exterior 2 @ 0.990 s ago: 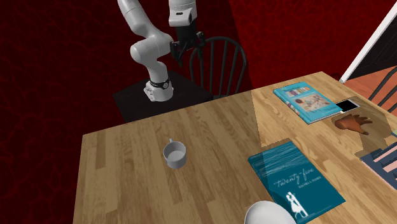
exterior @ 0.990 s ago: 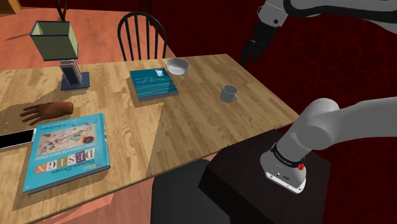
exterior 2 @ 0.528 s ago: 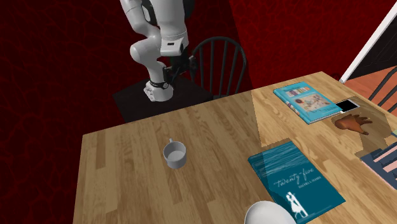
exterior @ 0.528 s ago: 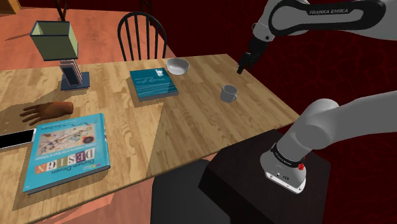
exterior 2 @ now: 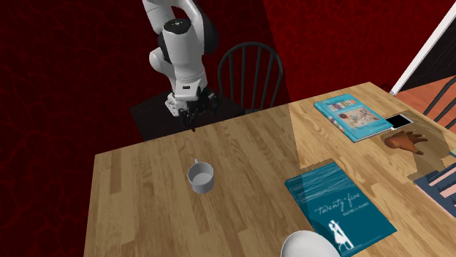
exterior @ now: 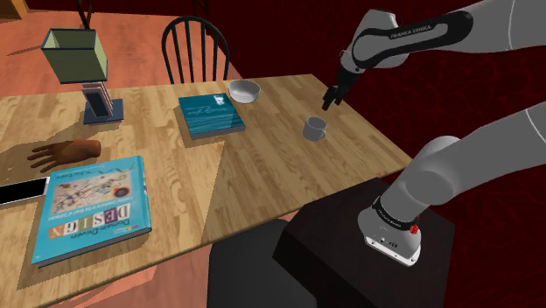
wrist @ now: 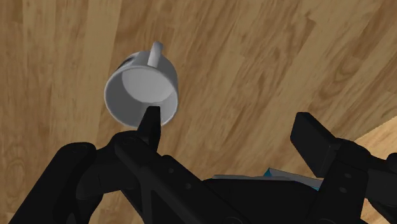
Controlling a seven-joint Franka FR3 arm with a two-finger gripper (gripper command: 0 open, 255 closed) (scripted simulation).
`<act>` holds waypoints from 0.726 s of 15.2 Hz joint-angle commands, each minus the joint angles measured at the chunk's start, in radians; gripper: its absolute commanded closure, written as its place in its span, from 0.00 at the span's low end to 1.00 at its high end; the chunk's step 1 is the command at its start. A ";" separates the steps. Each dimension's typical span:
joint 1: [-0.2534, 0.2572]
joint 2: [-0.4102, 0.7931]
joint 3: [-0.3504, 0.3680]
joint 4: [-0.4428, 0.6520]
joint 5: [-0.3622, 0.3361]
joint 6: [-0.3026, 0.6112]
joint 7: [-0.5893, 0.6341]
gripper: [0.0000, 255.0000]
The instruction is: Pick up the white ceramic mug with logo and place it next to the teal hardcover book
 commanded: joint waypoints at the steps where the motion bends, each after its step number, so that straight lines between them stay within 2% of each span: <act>1: 0.004 0.075 -0.038 0.013 0.012 0.063 -0.049 0.00; 6: 0.025 0.269 -0.129 0.063 0.100 0.197 -0.199 0.00; 11: 0.030 0.491 -0.180 0.153 0.288 0.291 -0.406 0.00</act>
